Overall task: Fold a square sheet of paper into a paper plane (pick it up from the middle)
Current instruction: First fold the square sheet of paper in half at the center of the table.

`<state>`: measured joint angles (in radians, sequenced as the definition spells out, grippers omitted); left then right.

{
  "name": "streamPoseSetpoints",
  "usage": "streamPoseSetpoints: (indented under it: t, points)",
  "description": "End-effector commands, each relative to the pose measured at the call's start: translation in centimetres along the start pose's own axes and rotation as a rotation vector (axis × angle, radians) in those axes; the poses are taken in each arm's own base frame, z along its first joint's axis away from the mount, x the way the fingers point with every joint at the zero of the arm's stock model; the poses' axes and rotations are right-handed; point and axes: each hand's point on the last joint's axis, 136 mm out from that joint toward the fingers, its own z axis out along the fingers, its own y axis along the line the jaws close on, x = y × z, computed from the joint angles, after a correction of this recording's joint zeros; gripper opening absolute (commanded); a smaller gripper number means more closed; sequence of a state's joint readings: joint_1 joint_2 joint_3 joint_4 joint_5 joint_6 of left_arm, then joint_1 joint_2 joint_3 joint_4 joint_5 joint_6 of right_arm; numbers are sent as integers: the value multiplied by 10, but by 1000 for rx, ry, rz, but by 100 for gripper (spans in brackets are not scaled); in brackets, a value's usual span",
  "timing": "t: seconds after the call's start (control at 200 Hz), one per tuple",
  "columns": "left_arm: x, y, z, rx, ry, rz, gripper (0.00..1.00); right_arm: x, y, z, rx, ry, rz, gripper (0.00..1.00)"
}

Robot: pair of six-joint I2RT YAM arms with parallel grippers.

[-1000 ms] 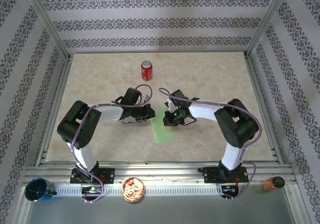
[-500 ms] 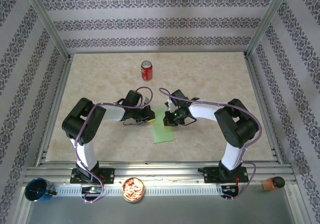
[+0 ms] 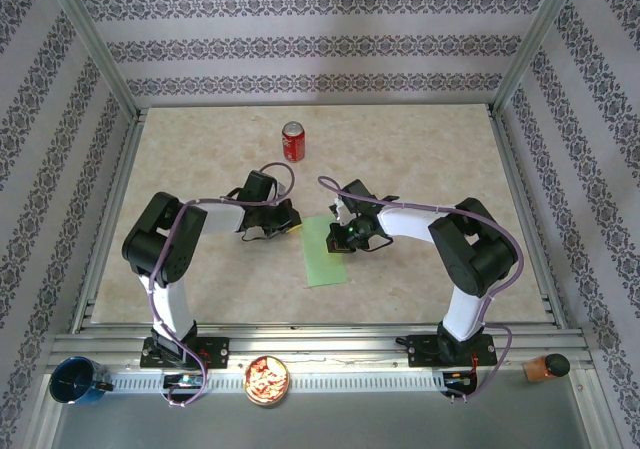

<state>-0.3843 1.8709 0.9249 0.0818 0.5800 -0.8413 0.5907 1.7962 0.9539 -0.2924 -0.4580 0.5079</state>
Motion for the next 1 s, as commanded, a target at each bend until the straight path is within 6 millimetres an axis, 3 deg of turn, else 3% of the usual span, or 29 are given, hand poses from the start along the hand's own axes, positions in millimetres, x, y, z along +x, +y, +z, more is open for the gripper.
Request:
streamPoseSetpoints:
  t: [0.0, 0.325, 0.625, 0.839, 0.994]
  points:
    - [-9, 20, 2, -85, -20, -25, 5, 31, -36, 8, 128, 102, 57, 0]
    - [-24, 30, -1, -133, -46, -57, 5, 31, -36, 8, 126, 103, 56, 0]
    - [-38, 3, -15, -81, -75, -21, 6, 30, -35, 8, 125, 103, 53, 0]
    - [-27, -19, -32, -2, -75, 19, 6, 27, -33, 8, 124, 100, 46, 0]
    - [-7, -33, -42, 60, -62, 56, 6, 23, -31, 6, 125, 86, 42, 0]
